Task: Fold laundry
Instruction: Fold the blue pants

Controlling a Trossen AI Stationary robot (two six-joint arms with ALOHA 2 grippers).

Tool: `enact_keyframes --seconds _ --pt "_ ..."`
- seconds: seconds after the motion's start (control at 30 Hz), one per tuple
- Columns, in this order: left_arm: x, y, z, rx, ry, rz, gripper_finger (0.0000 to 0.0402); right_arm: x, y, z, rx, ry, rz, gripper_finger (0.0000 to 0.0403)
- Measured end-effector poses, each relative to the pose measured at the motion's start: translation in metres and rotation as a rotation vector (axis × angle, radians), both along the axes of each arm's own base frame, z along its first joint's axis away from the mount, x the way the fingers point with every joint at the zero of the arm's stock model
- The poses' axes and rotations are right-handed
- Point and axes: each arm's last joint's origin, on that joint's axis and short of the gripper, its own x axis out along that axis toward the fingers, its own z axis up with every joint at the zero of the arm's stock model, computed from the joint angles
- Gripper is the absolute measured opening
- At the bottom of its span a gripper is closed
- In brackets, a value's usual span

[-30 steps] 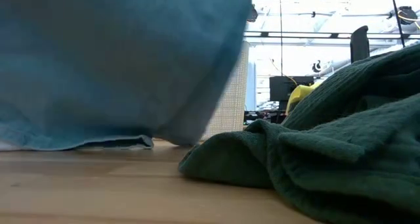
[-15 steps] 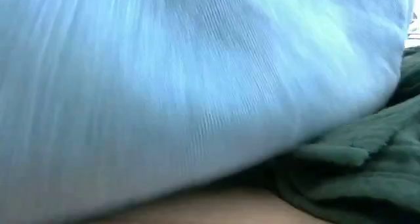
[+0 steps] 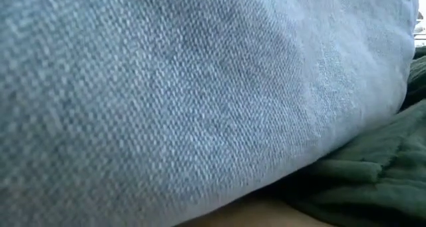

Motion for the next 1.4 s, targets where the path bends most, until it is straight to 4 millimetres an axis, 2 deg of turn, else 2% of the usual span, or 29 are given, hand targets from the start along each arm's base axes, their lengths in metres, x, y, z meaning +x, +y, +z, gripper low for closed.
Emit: enact_keyframes --seconds 0.07,0.17,0.27,0.33,0.43,0.5,0.67,0.8,1.0,1.17,1.23,1.33,1.4 --pt "0.014 0.010 -0.009 -0.057 -0.033 0.108 0.0006 0.000 0.000 0.000 0.002 -0.002 0.000 0.0041" --pt "0.042 0.016 -0.038 -0.109 -0.031 0.164 0.0006 0.000 0.000 0.001 0.004 -0.005 0.000 0.0041" --pt "0.068 0.007 -0.066 -0.186 -0.019 0.021 0.0006 0.000 -0.001 0.001 0.004 -0.004 -0.002 0.0041" --pt "0.080 -0.003 -0.077 -0.233 -0.039 -0.114 0.0006 0.000 -0.001 0.001 0.006 -0.003 -0.006 0.0041" --pt "0.090 -0.016 -0.083 -0.288 -0.071 -0.278 0.0006 0.001 -0.002 0.000 0.014 0.014 -0.047 0.0041" --pt "0.093 -0.020 -0.086 -0.308 -0.067 -0.327 0.0006 0.003 -0.005 -0.002 0.022 0.040 -0.081 0.0041" --pt "0.099 -0.024 -0.096 -0.324 -0.053 -0.328 0.0006 0.017 -0.017 -0.011 0.055 0.143 -0.196 0.0041" --pt "0.113 -0.024 -0.108 -0.344 -0.070 -0.326 0.0006 0.033 -0.033 -0.021 0.105 0.233 -0.279 0.0041" --pt "0.134 -0.029 -0.128 -0.407 -0.085 -0.440 0.0006 0.048 -0.055 -0.027 0.119 0.275 -0.414 0.0041" --pt "0.140 -0.031 -0.139 -0.410 -0.061 -0.466 0.0006 0.058 -0.071 -0.030 0.102 0.299 -0.494 0.0041" --pt "0.136 -0.028 -0.139 -0.375 -0.014 -0.420 0.0006 0.061 -0.076 -0.035 0.108 0.334 -0.510 0.0041" --pt "0.116 -0.017 -0.127 -0.291 0.071 -0.257 0.0006 0.061 -0.078 -0.042 0.096 0.387 -0.529 0.0041" --pt "0.096 -0.008 -0.111 -0.249 0.103 -0.154 0.0006 0.061 -0.077 -0.045 0.091 0.409 -0.530 0.0041"
